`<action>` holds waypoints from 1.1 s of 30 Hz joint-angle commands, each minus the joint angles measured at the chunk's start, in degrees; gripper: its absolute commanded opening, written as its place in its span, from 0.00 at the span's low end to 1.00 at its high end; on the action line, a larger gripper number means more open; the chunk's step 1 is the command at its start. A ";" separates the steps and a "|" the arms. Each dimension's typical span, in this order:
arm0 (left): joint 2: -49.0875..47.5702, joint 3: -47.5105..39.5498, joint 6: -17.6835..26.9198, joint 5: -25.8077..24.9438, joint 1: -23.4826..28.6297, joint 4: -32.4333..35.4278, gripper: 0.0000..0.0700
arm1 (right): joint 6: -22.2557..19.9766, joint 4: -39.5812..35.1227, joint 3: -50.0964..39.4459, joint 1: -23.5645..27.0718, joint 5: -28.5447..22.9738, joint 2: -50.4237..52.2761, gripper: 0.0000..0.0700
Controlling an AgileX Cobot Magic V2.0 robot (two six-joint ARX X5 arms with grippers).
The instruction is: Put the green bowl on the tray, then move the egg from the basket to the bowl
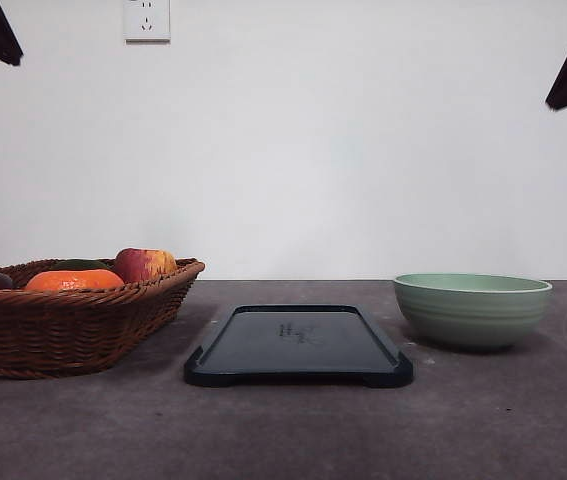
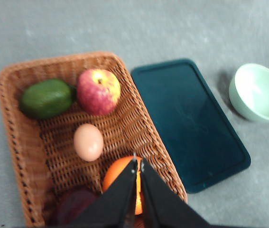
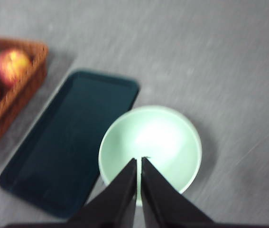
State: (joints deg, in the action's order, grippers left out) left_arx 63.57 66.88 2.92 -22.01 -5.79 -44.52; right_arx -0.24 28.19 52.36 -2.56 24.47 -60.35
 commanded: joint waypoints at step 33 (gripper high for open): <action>1.26 1.33 0.51 -0.36 -1.41 0.71 0.50 | 1.32 27.07 25.06 -0.97 -11.10 -23.11 0.43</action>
State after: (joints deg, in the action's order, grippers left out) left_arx 64.47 66.92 4.42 -22.06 -7.05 -44.37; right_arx 0.49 55.12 76.20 -3.42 13.45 -81.85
